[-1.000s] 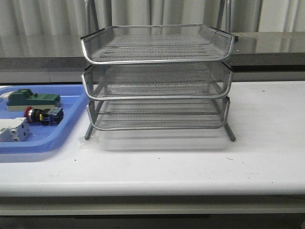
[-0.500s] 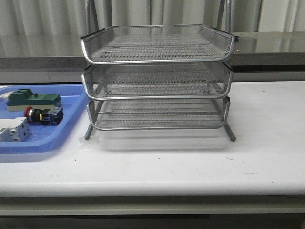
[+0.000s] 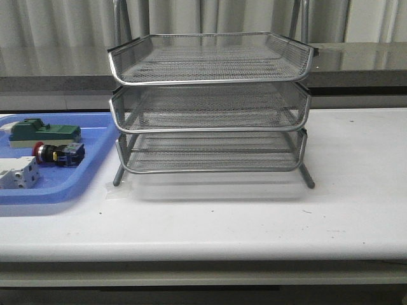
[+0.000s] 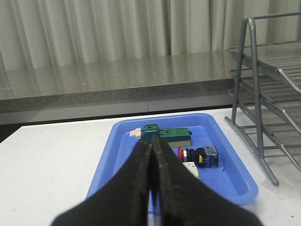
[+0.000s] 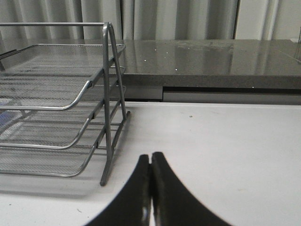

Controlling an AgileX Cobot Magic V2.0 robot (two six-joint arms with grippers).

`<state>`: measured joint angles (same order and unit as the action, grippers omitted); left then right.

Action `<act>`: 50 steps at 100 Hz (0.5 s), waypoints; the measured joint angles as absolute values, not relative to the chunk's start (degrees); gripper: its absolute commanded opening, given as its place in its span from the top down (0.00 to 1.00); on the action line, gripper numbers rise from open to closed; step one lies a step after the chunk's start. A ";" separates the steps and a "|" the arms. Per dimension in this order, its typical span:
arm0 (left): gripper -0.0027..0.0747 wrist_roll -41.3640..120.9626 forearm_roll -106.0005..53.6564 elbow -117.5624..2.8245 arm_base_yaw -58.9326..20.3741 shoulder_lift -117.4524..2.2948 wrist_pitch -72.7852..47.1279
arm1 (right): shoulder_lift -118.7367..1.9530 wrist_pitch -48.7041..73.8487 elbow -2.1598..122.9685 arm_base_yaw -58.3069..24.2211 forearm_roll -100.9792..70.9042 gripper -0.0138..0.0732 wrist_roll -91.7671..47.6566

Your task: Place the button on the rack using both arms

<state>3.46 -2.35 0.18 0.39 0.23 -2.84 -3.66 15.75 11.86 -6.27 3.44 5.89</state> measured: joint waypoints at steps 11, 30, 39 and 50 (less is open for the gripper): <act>0.99 3.46 -2.35 0.18 0.39 0.23 -2.84 | -9.43 21.88 18.06 -6.27 3.44 0.91 5.89; 0.99 3.46 -2.35 0.18 0.39 0.23 -2.84 | -20.69 31.85 28.71 -6.27 2.16 0.91 5.89; 0.99 3.46 -2.35 0.18 0.39 0.23 -2.84 | -25.85 34.42 31.76 -6.27 0.96 0.91 5.89; 0.99 3.46 -2.35 0.18 0.39 0.23 -2.84 | -30.61 34.78 33.17 -6.27 -1.45 0.91 5.89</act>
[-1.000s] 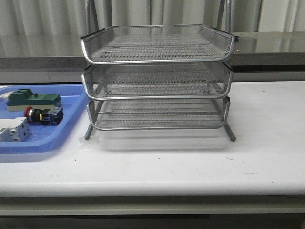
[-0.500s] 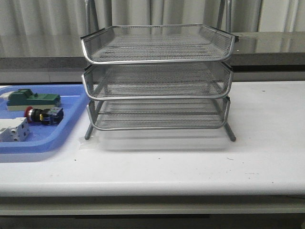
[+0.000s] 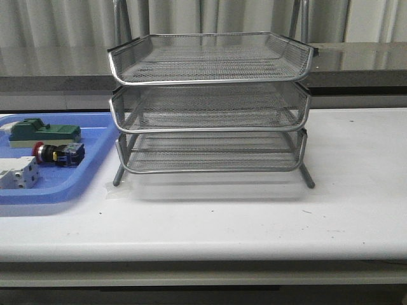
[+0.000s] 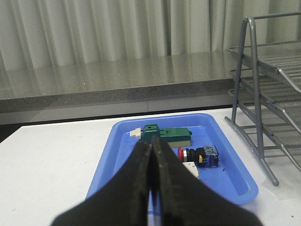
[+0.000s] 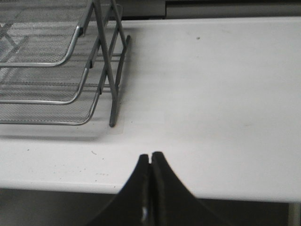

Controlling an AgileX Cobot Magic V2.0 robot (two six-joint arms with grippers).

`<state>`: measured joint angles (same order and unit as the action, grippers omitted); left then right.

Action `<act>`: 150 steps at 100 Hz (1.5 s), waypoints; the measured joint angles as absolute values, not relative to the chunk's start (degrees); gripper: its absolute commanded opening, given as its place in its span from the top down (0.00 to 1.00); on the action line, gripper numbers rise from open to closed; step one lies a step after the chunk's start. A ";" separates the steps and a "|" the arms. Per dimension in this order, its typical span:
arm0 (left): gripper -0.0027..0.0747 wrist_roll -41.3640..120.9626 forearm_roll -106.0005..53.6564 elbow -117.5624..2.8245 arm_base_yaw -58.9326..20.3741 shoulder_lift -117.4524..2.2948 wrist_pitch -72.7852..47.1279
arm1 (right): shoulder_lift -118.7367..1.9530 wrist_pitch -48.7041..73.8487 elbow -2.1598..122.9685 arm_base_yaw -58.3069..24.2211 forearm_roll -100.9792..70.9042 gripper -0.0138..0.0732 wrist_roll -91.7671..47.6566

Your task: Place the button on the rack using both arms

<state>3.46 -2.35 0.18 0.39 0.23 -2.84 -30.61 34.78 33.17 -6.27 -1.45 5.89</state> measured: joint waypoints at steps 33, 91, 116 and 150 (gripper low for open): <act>0.99 3.46 -2.35 0.18 0.39 0.23 -2.84 | -40.93 33.44 33.25 -6.27 -15.51 0.71 5.98; 0.99 3.46 -2.35 0.18 0.39 0.23 -2.84 | -60.35 24.45 33.59 -6.27 -37.29 0.34 1.79; 0.99 3.46 -2.35 0.18 0.39 0.23 -2.84 | -68.76 21.59 33.79 -6.27 -58.26 0.34 -16.97; 0.99 3.46 -2.35 0.18 0.39 0.23 -2.84 | -80.14 24.18 35.62 -6.27 -97.16 0.34 -53.29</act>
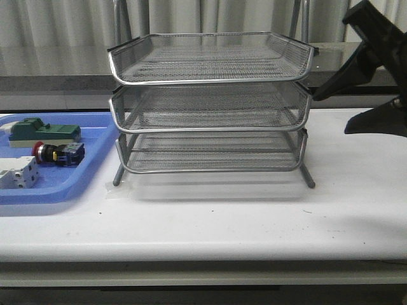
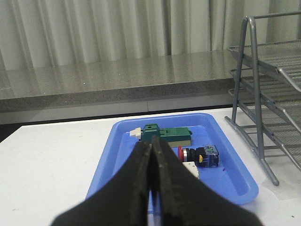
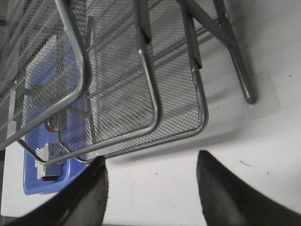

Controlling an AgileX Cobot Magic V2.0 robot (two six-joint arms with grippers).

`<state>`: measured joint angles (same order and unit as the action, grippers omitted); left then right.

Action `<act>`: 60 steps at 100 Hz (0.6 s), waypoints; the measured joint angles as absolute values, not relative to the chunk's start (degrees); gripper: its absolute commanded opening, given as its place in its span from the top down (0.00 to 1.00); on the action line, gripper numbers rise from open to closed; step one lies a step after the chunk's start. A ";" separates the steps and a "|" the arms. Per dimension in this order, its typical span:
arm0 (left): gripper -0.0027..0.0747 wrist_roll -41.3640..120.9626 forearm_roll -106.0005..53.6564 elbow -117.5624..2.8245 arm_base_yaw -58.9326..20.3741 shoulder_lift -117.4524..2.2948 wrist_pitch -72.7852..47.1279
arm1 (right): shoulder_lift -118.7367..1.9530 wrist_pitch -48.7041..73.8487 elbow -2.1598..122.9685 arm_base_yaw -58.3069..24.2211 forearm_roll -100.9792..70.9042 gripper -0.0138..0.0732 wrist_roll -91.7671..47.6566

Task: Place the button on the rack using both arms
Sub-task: 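Reach the right gripper to the front edge of the middle wire tray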

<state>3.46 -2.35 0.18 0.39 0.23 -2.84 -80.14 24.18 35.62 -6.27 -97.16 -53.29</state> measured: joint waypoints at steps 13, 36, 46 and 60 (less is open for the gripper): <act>0.99 3.46 -2.35 0.18 0.39 0.23 -2.84 | -84.68 26.48 36.12 -6.27 -102.08 0.34 -60.45; 0.99 3.46 -2.35 0.18 0.39 0.23 -2.84 | -92.41 31.72 40.50 -6.31 -103.07 0.34 -62.86; 0.99 3.46 -2.35 0.18 0.39 0.23 -2.84 | -94.62 32.42 42.55 -6.31 -103.07 0.34 -63.08; 0.99 3.46 -2.35 0.18 0.39 0.23 -2.84 | -96.59 32.92 45.09 -6.31 -103.18 0.34 -63.21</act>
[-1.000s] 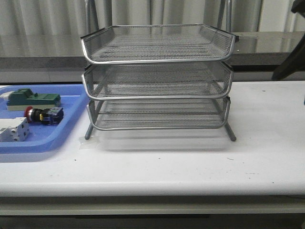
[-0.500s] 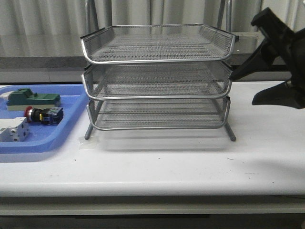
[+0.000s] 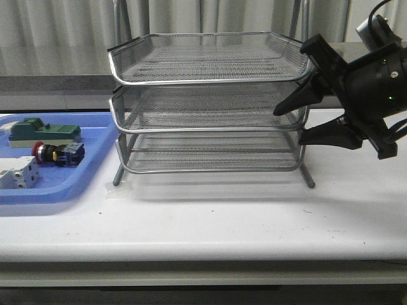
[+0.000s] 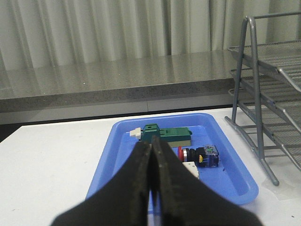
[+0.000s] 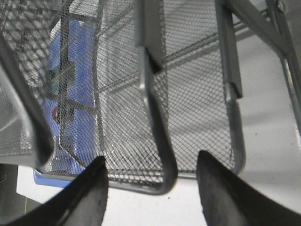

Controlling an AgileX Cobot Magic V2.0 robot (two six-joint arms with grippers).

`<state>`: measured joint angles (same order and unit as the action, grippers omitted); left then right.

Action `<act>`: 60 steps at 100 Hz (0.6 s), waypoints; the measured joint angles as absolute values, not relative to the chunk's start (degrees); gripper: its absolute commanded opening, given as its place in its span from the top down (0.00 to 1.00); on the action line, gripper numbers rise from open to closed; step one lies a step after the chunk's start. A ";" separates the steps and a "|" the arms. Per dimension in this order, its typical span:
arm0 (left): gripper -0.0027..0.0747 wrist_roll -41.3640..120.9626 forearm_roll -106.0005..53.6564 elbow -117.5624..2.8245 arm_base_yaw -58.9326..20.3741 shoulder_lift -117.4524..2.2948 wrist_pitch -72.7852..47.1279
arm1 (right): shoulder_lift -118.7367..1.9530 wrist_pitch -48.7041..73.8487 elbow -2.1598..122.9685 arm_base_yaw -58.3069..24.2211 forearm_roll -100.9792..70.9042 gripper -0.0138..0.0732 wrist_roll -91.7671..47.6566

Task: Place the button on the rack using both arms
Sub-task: 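Reach the right gripper to the front edge of the middle wire tray, then grip the middle tray edge and pull it out toward the robot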

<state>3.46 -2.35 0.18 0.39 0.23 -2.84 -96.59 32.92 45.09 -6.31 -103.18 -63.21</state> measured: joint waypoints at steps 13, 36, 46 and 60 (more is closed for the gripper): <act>0.99 3.46 -2.35 0.18 0.39 0.23 -2.84 | -97.07 33.15 46.40 -6.31 -103.18 0.35 -63.45; 0.99 3.46 -2.35 0.18 0.39 0.23 -2.84 | -97.07 32.28 46.56 -6.31 -103.18 0.63 -63.54; 0.99 3.46 -2.35 0.18 0.39 0.23 -2.84 | -97.08 31.57 46.56 -6.31 -103.18 0.78 -63.54; 0.99 3.46 -2.35 0.18 0.39 0.23 -2.84 | -97.19 31.19 46.56 -6.31 -103.18 0.89 -63.57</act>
<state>3.46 -2.35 0.18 0.39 0.23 -2.84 -97.19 31.19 46.56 -6.31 -103.18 -63.57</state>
